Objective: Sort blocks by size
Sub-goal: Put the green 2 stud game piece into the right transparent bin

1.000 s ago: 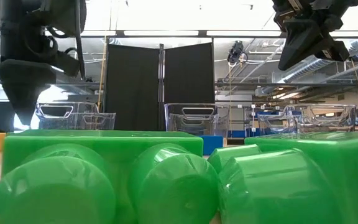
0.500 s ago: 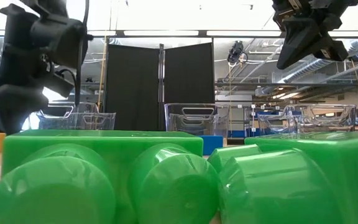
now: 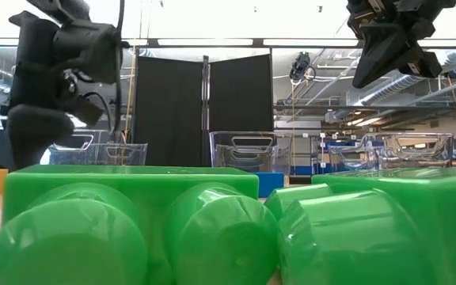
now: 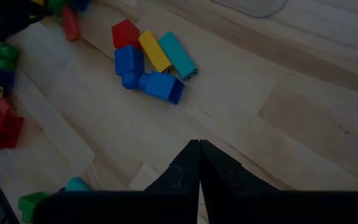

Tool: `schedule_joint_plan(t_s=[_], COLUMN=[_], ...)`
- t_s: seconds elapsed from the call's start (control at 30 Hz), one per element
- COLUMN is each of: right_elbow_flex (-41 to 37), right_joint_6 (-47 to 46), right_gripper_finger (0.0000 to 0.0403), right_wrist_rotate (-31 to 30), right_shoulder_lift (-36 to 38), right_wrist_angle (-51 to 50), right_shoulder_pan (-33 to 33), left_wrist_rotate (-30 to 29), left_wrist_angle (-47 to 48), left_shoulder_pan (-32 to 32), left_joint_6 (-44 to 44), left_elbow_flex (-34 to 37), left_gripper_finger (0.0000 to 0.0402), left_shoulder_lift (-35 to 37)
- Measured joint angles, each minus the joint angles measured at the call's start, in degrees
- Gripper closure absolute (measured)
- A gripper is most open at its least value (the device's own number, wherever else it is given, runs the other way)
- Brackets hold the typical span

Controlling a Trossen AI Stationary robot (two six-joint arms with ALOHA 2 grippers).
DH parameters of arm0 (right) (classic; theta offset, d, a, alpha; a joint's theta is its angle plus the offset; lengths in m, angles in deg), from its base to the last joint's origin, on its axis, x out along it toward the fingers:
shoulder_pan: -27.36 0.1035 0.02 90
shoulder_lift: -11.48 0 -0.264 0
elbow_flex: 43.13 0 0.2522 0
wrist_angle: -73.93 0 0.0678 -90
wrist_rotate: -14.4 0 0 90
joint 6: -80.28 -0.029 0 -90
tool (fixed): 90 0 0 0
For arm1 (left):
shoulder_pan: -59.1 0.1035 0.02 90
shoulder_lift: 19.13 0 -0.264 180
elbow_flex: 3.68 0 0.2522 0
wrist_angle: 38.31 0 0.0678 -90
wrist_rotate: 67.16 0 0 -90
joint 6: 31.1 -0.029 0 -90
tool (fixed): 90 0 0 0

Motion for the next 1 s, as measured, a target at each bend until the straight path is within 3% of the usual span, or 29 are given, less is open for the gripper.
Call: schedule_joint_plan(t_s=[0.2,0.33,0.5,0.77,1.0], right_elbow_flex=[0.0,0.0,0.0,0.0,0.0], right_joint_6=[0.02,0.02,0.49,1.03,1.03], right_gripper_finger=[0.0385,0.0385,0.0382,0.0386,0.0382], right_wrist_rotate=[0.0,0.0,0.0,0.0,0.0], right_shoulder_lift=[0.0,0.0,0.0,0.0,0.0], right_wrist_angle=[-0.02,-0.02,-0.04,-0.02,-0.02], right_shoulder_pan=[0.0,0.0,0.0,0.0,0.0], left_wrist_rotate=[3.83,2.11,-2.42,-0.94,0.45], left_wrist_angle=[-0.16,2.41,7.05,4.19,-0.35], left_shoulder_pan=[-1.22,-1.61,-1.57,-1.43,-1.41], left_joint_6=[0.11,-2.11,-15.71,-43.89,-50.81], left_elbow_flex=[-4.51,-8.2,-12.05,-9.11,-4.23], left_gripper_finger=[0.012,0.012,0.012,0.012,0.012], left_shoulder_lift=[-0.09,-0.09,-0.07,-0.07,-0.07])
